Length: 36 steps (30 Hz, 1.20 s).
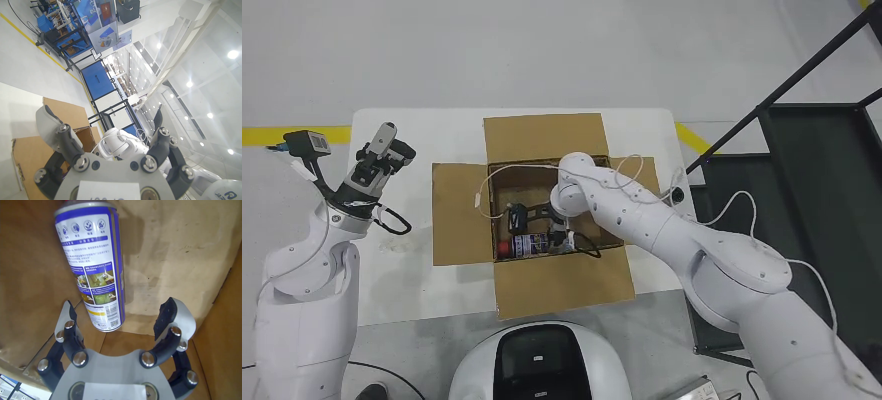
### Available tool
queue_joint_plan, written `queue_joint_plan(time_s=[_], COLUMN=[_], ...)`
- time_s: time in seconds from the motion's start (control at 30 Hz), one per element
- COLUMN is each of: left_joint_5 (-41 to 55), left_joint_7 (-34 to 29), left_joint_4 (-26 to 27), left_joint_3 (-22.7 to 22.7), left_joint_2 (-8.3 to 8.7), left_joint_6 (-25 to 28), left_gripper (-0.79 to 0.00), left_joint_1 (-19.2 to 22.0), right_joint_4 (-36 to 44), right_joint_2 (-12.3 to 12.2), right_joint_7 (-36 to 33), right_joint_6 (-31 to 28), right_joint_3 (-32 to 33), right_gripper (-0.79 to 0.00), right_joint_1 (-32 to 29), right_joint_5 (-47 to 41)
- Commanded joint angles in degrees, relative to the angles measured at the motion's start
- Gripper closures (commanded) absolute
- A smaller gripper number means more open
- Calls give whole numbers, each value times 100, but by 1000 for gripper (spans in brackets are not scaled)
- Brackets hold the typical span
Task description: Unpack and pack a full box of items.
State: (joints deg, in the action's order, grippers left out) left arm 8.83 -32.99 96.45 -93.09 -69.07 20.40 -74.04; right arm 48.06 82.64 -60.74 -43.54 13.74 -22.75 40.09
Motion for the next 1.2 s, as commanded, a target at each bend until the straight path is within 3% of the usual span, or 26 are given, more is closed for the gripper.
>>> queue_joint_plan(time_s=[0.0, 0.2, 0.23, 0.3, 0.33, 0.73, 1.17], left_joint_5=[0, 0, 0, 0, 0, 0, 0], left_joint_7=[0, 0, 0, 0, 0, 0, 0], left_joint_4=[0, 0, 0, 0, 0, 0, 0], left_joint_3=[0, 0, 0, 0, 0, 0, 0], left_joint_2=[0, 0, 0, 0, 0, 0, 0], left_joint_6=[0, 0, 0, 0, 0, 0, 0], left_gripper=[-785, -785, -785, -785, -785, -785, -785], left_joint_1=[0, 0, 0, 0, 0, 0, 0], right_joint_4=[-155, -607, -670, -782, -841, -1372, -1053], right_joint_2=[50, 246, 276, 335, 362, 442, -50], right_joint_7=[40, 230, 268, 322, 342, 566, 286], right_joint_6=[-40, -230, -268, -321, -342, -481, -286], right_joint_3=[-69, -222, -243, -276, -291, -206, 59], right_gripper=[-785, -785, -526, -129, 0, 0, 0], right_joint_1=[12, 28, 32, 32, 37, 202, 107], right_joint_5=[25, 22, 27, 16, 20, 44, 183])
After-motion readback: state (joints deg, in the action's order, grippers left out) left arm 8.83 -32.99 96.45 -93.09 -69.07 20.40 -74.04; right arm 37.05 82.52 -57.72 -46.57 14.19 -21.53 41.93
